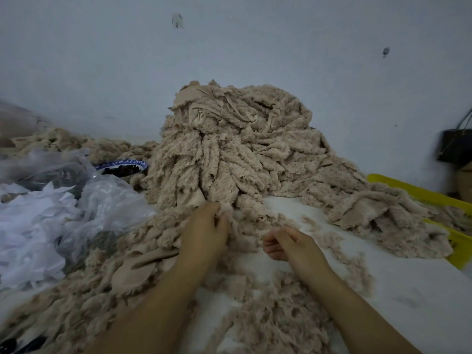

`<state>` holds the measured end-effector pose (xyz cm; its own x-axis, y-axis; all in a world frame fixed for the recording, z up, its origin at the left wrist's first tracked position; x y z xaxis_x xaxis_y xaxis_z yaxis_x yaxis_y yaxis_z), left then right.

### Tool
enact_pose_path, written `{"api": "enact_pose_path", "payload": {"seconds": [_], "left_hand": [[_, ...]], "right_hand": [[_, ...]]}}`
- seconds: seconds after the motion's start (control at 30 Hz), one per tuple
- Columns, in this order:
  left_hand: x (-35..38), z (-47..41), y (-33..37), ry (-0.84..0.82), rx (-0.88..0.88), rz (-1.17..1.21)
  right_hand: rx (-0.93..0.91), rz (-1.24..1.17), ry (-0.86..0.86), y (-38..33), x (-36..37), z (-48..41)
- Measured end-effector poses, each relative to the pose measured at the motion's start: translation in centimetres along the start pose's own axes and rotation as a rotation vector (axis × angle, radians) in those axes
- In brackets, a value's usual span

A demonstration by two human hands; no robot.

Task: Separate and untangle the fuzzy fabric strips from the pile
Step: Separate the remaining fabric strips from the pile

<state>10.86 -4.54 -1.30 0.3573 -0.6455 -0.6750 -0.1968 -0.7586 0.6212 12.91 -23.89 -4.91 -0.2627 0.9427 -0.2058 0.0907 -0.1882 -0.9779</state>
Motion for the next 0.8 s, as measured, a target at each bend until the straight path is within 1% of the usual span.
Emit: {"api": "enact_pose_path", "payload": {"seconds": [0.07,0.13,0.2,0.27,0.33,0.37,0.43,0.47,0.5,0.57,0.63,0.67,0.73,0.8], "left_hand": [[1.2,0.8,2.2,-0.086,0.130,0.063],[3.0,1.9,4.2,-0.209,0.306,0.070],[4.5,2.8,5.3,-0.287,0.460,0.075],[5.3,3.2,5.4,-0.333,0.542,0.071],[5.8,3.2,4.9,-0.371,0.561,0.035],[6.0,3.1,4.5,-0.394,0.536,-0.005],[6.2,2.8,3.7,-0.451,0.421,-0.080],[6.1,2.7,3.3,-0.475,0.344,-0.038],[5.8,2.6,3.1,-0.477,0.252,0.072],[5.3,2.3,2.6,-0.434,0.040,0.353],[4.8,2.1,2.4,-0.407,-0.156,0.629],[4.8,2.0,2.4,-0.426,-0.227,0.801],[4.5,1.8,2.9,-0.508,-0.300,1.217],[3.7,1.4,3.2,-0.492,-0.364,1.549]], "right_hand": [[0.006,-0.141,-0.020,-0.2,0.2,0.1],[0.025,-0.325,-0.086,-0.4,0.5,0.3],[0.072,-0.478,-0.099,-0.6,0.7,0.3],[0.118,-0.528,-0.050,-0.7,0.4,0.2],[0.134,-0.548,0.022,-0.7,-0.2,0.1],[0.131,-0.570,0.049,-0.7,-0.5,0.1],[0.108,-0.615,0.048,-0.9,-1.0,0.1],[0.092,-0.620,0.040,-1.0,-1.2,0.2],[0.077,-0.606,0.037,-1.1,-1.3,0.2],[0.043,-0.495,0.027,-1.3,-1.1,0.3],[0.020,-0.299,-0.021,-1.4,-0.3,0.7],[0.009,-0.160,-0.059,-1.4,0.2,0.9],[-0.019,0.158,-0.155,-1.5,1.2,1.3],[0.002,0.388,-0.203,-1.7,1.7,1.5]]}}
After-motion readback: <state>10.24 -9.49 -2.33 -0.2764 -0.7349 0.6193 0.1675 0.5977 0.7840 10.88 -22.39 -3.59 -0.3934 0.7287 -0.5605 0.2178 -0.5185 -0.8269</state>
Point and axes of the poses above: each hand's wrist, its own z-axis away from the middle knuckle, its own x-axis out of the palm, y = z × x, the point moved 3 cm from there along -z, towards the middle knuckle, and after that the axes turned 9 degrees about -y, right-handed, at the moved point
